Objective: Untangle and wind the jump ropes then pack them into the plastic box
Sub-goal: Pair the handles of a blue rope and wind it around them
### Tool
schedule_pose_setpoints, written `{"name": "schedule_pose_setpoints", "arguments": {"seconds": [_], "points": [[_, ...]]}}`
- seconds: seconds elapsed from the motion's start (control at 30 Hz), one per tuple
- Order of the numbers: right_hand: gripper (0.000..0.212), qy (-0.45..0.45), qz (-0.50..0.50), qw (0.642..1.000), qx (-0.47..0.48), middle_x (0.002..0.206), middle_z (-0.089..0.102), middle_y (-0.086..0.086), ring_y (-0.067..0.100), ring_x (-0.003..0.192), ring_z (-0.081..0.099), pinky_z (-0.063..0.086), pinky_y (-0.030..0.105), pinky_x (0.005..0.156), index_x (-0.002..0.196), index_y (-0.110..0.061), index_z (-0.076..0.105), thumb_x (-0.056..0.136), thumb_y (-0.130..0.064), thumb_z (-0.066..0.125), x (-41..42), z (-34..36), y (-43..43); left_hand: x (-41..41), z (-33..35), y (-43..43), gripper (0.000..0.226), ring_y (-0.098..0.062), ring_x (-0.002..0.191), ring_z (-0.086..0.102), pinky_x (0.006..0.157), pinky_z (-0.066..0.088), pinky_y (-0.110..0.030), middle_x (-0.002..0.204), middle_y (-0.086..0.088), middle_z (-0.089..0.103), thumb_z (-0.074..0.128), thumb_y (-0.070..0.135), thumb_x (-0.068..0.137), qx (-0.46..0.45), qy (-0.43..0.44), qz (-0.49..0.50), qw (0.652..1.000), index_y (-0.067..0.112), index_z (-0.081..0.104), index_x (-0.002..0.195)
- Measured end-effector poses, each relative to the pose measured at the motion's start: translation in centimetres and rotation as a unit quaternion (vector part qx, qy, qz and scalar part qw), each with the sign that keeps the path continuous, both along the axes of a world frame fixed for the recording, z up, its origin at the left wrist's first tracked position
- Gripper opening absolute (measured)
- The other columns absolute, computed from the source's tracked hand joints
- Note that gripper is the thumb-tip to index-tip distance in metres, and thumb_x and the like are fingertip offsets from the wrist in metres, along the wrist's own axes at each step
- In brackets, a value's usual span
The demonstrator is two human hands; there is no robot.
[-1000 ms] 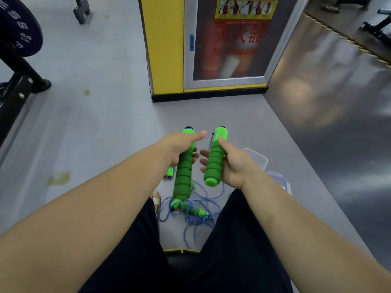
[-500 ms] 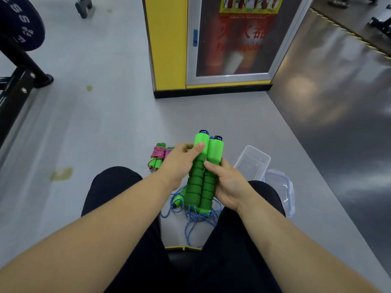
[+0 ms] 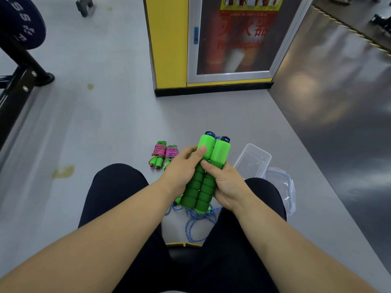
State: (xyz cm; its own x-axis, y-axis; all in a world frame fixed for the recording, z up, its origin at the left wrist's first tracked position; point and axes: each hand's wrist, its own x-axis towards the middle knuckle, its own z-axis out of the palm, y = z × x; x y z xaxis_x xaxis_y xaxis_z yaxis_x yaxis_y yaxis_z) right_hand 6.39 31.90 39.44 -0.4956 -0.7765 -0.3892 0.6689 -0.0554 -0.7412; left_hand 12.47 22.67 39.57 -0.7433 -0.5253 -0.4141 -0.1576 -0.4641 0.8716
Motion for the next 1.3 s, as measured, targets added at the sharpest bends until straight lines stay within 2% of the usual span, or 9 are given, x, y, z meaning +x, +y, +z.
{"name": "schedule_pose_setpoints", "arguments": {"seconds": [0.2, 0.47, 0.63, 0.83, 0.97, 1.03, 1.1, 1.2, 1.3], "points": [[0.029, -0.019, -0.020, 0.999, -0.026, 0.093, 0.067, 0.014, 0.022, 0.080, 0.069, 0.058, 0.034, 0.072, 0.114, 0.004, 0.054, 0.087, -0.008, 0.054, 0.0, 0.3, -0.2, 0.9, 0.4, -0.7, 0.051, -0.025, 0.093, 0.066, 0.083, 0.055, -0.040, 0.103, -0.011, 0.068, 0.071, 0.034, 0.070, 0.097, -0.062, -0.213, 0.970, 0.008, 0.062, 0.113], [0.033, 0.133, -0.017, 0.989, 0.059, 0.095, 0.070, 0.008, 0.021, 0.084, 0.066, 0.051, 0.027, 0.060, 0.112, -0.004, 0.060, 0.082, -0.015, 0.067, -0.1, 0.2, 0.5, 1.0, 1.3, -2.2, 0.016, -0.025, 0.079, 0.069, 0.080, 0.055, -0.041, 0.089, -0.012, 0.069, 0.059, 0.001, 0.085, 0.054, -0.078, -0.331, 0.939, 0.004, 0.064, 0.100], [0.044, -0.046, 0.013, 0.998, -0.044, 0.097, 0.071, 0.006, 0.015, 0.086, 0.069, 0.058, 0.031, 0.072, 0.105, -0.004, 0.063, 0.073, -0.034, 0.065, -2.0, 2.1, 0.6, 1.3, 2.2, -2.0, 0.012, -0.026, 0.075, 0.070, 0.077, 0.056, -0.041, 0.086, -0.014, 0.072, 0.056, 0.000, 0.087, 0.078, -0.075, -0.389, 0.915, 0.002, 0.060, 0.098], [0.037, -0.041, 0.009, 0.998, -0.048, 0.086, 0.072, 0.006, 0.014, 0.080, 0.070, 0.057, 0.032, 0.076, 0.094, -0.007, 0.067, 0.077, -0.037, 0.054, -2.5, 2.4, -0.1, 1.5, 2.2, -2.2, 0.027, -0.029, 0.079, 0.070, 0.078, 0.056, -0.042, 0.091, -0.016, 0.072, 0.059, 0.008, 0.076, 0.091, -0.072, -0.399, 0.909, 0.001, 0.059, 0.102], [0.064, 0.117, 0.074, 0.982, 0.131, 0.083, 0.072, 0.007, 0.023, 0.077, 0.067, 0.056, 0.031, 0.070, 0.093, -0.007, 0.067, 0.078, -0.064, 0.039, -4.8, 3.0, 1.1, 2.2, 2.7, -4.1, 0.033, -0.030, 0.078, 0.070, 0.070, 0.058, -0.040, 0.090, -0.018, 0.071, 0.075, 0.008, 0.067, 0.103, -0.069, -0.401, 0.908, 0.000, 0.064, 0.097], [0.036, 0.263, -0.005, 0.949, 0.173, 0.080, 0.072, -0.003, 0.021, 0.075, 0.062, 0.053, 0.019, 0.058, 0.088, -0.011, 0.063, 0.095, -0.040, 0.043, -7.0, 3.1, 2.0, 2.6, 3.4, -5.6, 0.048, -0.031, 0.081, 0.070, 0.072, 0.058, -0.040, 0.094, -0.019, 0.071, 0.089, 0.018, 0.053, 0.100, -0.049, -0.423, 0.899, 0.002, 0.069, 0.095], [0.020, 0.388, 0.031, 0.915, 0.111, 0.114, 0.062, -0.013, 0.014, 0.107, 0.056, 0.051, 0.015, 0.082, 0.111, -0.023, 0.054, 0.092, -0.017, 0.055, -8.5, 3.8, 2.7, 2.8, 4.3, -6.5, 0.048, -0.030, 0.084, 0.070, 0.075, 0.057, -0.040, 0.096, -0.019, 0.071, 0.089, 0.023, 0.055, 0.109, -0.026, -0.461, 0.880, 0.004, 0.072, 0.096], [0.075, 0.494, 0.234, 0.837, 0.033, 0.142, 0.037, -0.014, 0.003, 0.134, 0.035, 0.033, 0.020, 0.108, 0.136, -0.032, 0.029, 0.077, -0.010, 0.071, -8.5, 5.9, 1.7, 2.3, 5.7, -6.7, 0.039, -0.027, 0.087, 0.070, 0.080, 0.056, -0.040, 0.099, -0.016, 0.071, 0.081, 0.022, 0.068, 0.111, 0.000, -0.532, 0.839, 0.007, 0.070, 0.102], [0.031, 0.580, 0.208, 0.786, 0.047, 0.106, 0.060, -0.004, -0.012, 0.097, 0.057, 0.046, 0.013, 0.090, 0.115, -0.011, 0.053, 0.089, 0.004, 0.053, -7.3, 7.7, 0.1, 1.7, 7.1, -6.5, 0.035, -0.025, 0.088, 0.070, 0.081, 0.056, -0.039, 0.100, -0.016, 0.071, 0.077, 0.020, 0.073, 0.108, 0.029, -0.563, 0.819, 0.007, 0.069, 0.105]]}}
